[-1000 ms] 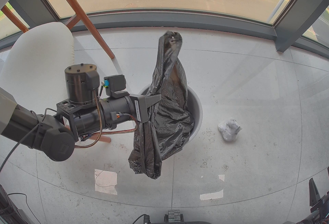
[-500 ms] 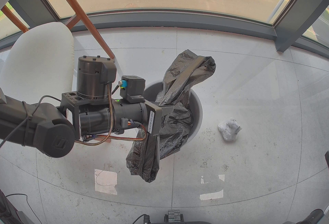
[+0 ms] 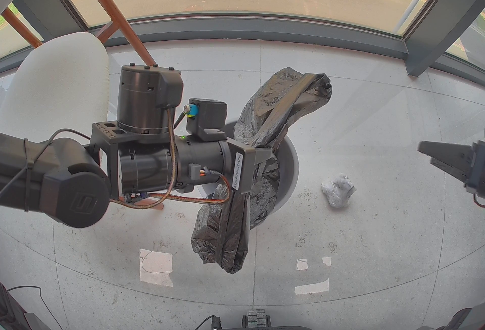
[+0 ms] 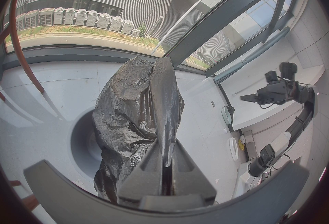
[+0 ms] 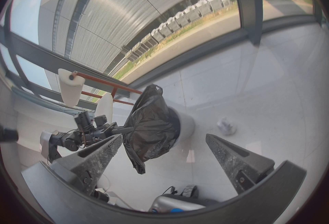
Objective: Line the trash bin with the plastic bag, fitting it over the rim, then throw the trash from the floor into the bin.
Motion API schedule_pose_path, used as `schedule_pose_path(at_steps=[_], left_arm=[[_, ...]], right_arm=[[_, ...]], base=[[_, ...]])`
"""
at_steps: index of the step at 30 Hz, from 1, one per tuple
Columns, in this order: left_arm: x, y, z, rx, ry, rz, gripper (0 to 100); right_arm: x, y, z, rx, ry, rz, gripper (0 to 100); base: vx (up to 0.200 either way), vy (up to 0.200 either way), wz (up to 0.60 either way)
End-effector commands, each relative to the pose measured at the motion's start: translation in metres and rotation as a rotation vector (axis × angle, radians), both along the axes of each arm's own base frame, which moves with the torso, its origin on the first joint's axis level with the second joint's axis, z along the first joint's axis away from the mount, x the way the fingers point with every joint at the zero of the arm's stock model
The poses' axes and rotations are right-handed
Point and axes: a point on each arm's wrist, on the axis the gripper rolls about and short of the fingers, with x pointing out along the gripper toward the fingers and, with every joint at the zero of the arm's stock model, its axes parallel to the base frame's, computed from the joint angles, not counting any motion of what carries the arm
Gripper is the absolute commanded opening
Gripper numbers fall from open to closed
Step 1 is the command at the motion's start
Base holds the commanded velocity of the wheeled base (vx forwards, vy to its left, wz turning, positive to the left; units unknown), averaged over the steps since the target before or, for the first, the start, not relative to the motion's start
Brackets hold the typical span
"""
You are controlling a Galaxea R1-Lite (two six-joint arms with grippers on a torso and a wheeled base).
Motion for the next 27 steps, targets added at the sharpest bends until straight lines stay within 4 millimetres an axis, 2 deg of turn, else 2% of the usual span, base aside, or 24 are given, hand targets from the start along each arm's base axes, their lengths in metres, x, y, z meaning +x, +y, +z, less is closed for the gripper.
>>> schedule_pose_path(at_steps=[1,7,10,14,20,27], left_arm=[[-0.015,-0.018,0.011,-0.019,0.021,-0.025,0],[-0.016,-0.018,0.009,-0.015,0.025,-0.028,0],[-0.016,-0.018,0.009,-0.012,0.023,-0.028,0],[-0.016,-0.018,0.006,0.0,0.025,-0.006,0],[-0.017,-0.016,-0.003,0.026,0.042,0.012,0],[-0.013,-0.017,-0.009,0.046,0.048,0.05,0]], right_arm=[[0.118,0.098,-0.054,0.034,0.296,0.107,100],[0.142,0.096,-0.051,0.058,0.256,0.068,100],[0.159,0.086,-0.041,0.085,0.218,0.025,100],[0.169,0.073,-0.025,0.133,0.188,-0.021,100],[0.166,0.062,-0.013,0.157,0.164,-0.046,100],[0.15,0.053,0.01,0.182,0.108,-0.046,100]], base=[[0.0,0.0,0.0],[0.0,0.0,0.0],[0.0,0.0,0.0],[0.0,0.0,0.0],[0.0,0.0,0.0],[0.0,0.0,0.0]])
